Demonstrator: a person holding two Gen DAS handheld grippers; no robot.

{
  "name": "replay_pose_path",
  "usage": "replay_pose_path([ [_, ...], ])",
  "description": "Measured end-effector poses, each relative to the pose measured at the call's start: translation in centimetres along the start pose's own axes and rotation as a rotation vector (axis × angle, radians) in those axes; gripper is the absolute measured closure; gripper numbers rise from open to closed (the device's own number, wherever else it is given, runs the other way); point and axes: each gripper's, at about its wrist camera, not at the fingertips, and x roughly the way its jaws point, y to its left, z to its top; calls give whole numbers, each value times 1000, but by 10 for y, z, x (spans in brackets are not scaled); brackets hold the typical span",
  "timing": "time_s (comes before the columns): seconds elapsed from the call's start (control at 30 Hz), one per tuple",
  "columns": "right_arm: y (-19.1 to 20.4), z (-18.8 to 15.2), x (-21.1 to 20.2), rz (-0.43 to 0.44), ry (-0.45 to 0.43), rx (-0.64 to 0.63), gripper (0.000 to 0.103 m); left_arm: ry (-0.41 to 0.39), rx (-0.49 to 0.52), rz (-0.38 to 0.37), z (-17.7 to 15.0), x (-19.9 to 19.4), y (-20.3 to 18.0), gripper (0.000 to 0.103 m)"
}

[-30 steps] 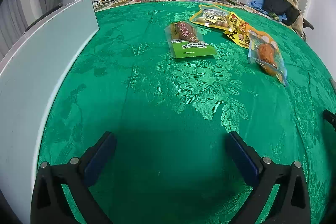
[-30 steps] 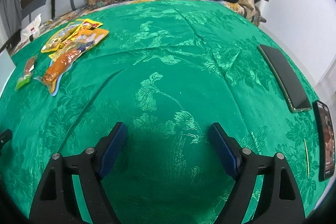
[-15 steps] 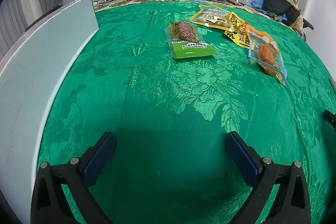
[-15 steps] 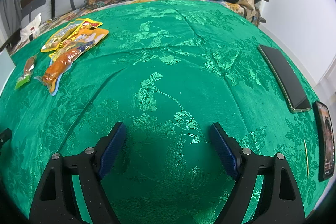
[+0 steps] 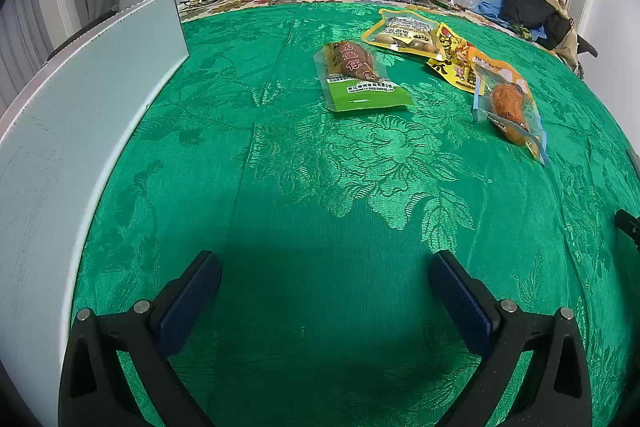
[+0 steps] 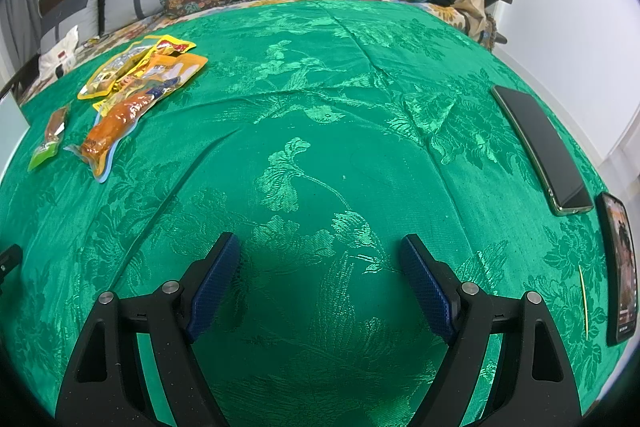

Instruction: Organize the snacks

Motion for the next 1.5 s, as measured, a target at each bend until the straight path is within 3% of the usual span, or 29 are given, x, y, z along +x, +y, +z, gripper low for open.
replay_pose_path([
  [0.73,0,-1,-1,0,1,1,17,2,-2,-2,0,0,1,0],
  [0.8,0,-1,-1,0,1,1,17,44,9,-12,5,1,1,0],
  [0.87,0,-1,-1,0,1,1,17,121,5,-56,24,7,2,1],
  [1.0,0,-1,-1,1,1,1,17,74,-63,-110,84,3,9,1],
  [1.13,0,-1,-1,1,1,1,17,110,-63,-89,137,31,5,1],
  [1.4,0,-1,-1,1,1,1,17,217,-42,-3,165,98,-7,7],
  [1.47,0,-1,-1,1,1,0,17,218,-43,-8,167,105,-9,23],
  [1.5,0,-1,-1,1,1,1,17,220,-49,-24,166,107,-8,26],
])
